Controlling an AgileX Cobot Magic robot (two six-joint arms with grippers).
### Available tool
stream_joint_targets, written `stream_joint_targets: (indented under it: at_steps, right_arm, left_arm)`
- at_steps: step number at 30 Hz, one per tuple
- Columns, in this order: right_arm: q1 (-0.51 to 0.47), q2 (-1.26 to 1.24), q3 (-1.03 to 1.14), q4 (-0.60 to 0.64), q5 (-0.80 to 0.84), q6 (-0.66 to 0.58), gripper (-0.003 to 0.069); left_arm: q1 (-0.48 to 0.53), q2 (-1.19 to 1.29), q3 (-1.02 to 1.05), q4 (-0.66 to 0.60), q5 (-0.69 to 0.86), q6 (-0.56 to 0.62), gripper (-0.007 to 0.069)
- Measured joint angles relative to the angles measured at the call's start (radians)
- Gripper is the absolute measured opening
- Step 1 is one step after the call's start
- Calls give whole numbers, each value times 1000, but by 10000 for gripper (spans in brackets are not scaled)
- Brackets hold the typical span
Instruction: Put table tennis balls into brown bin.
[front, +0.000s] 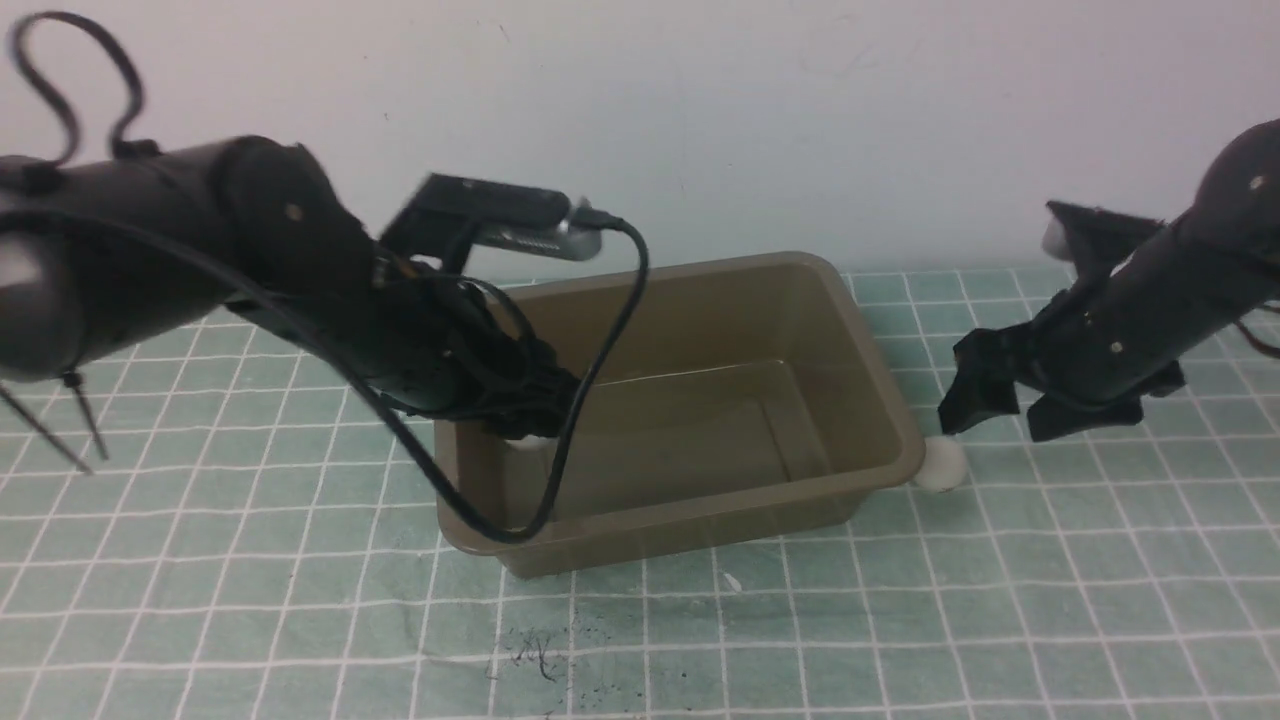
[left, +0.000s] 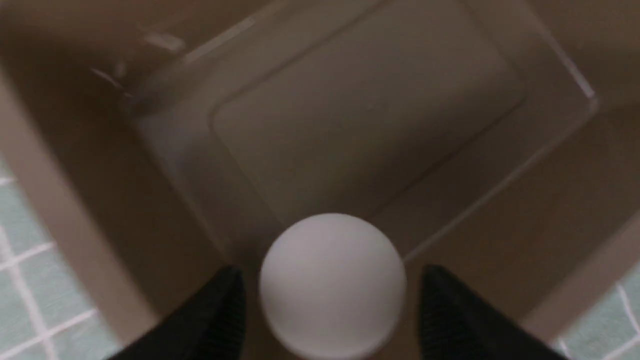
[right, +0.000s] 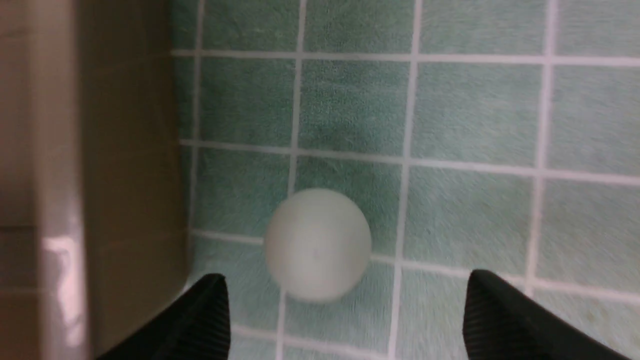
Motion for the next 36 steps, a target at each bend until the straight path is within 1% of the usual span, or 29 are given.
stream_joint_targets:
  at_steps: [2, 3, 5, 6, 8, 9, 10, 11, 13, 15, 16, 17, 19, 20, 22, 23, 24, 25, 26, 27, 29, 32, 34, 35, 36]
  right_arm:
    - [7, 43, -19, -2, -4, 1, 574]
    - [12, 56, -27, -2, -6, 0, 573]
    - [26, 97, -45, -2, -14, -5, 566]
    - [33, 114, -53, -2, -14, -6, 550]
    - [42, 139, -71, -7, -2, -7, 462]
    - [43, 142, -80, -18, 11, -7, 384]
    - [43, 140, -92, -38, 29, -4, 340]
    - [42, 131, -108, -67, 49, -3, 353]
    - [37, 93, -145, -116, 110, 10, 364]
    - [31, 46, -172, -130, 160, 42, 364]
    - [27, 4, -189, -122, 188, 80, 364]
    - [27, -31, -195, -105, 203, 107, 364]
    - [36, -75, -200, -62, 203, 118, 364]
    - [60, -107, -204, -13, 181, 92, 364]
    - [125, -125, -207, 79, 105, 1, 364]
    - [131, -125, -207, 86, 97, 1, 364]
    - [182, -118, -207, 137, 24, -53, 364]
    - [187, -117, -207, 141, 16, -53, 365]
    - [209, -108, -207, 156, -27, -67, 378]
    - [225, -103, -208, 164, -51, -72, 405]
    - [244, -91, -223, 175, -82, -79, 517]
    - [241, -96, -262, 167, -58, -76, 605]
    - [235, -109, -281, 154, -36, -63, 603]
    - [231, -130, -294, 140, -10, -47, 576]
    - [227, -163, -302, 116, 15, -31, 524]
  left_arm:
    - [2, 37, -54, 3, 46, -35, 538]
    - [4, 41, -77, 10, 78, -59, 548]
    - [14, 40, -129, 34, 143, -115, 543]
    - [21, 30, -156, 54, 176, -144, 521]
    - [36, -24, -218, 147, 263, -215, 375]
    - [38, -46, -228, 189, 286, -233, 302]
    - [41, -99, -231, 257, 309, -252, 203]
    - [41, -142, -227, 301, 332, -271, 121]
    - [41, -266, -190, 386, 358, -322, 36]
    - [41, -380, -131, 421, 359, -358, 11]
    - [40, -469, -70, 428, 359, -374, 2]
    - [40, -558, -12, 427, 353, -386, -3]
    - [40, -662, 92, 411, 337, -394, -5]
    - [40, -734, 159, 395, 319, -396, -5]
    - [40, -914, 314, 354, 257, -400, -5]
    - [40, -927, 338, 346, 252, -401, -5]
    - [40, -1046, 425, 321, 206, -410, -5]
    - [40, -1046, 435, 319, 202, -413, -5]
    - [40, -1123, 488, 307, 183, -425, -5]
    - [40, -1182, 524, 301, 169, -433, -5]
    - [40, -1302, 580, 296, 158, -443, -5]
    - [40, -1413, 610, 296, 161, -449, -5]
    - [40, -1439, 611, 296, 162, -450, -5]
    - [40, -1461, 611, 296, 164, -450, -5]
    - [40, -1478, 611, 296, 168, -450, -5]
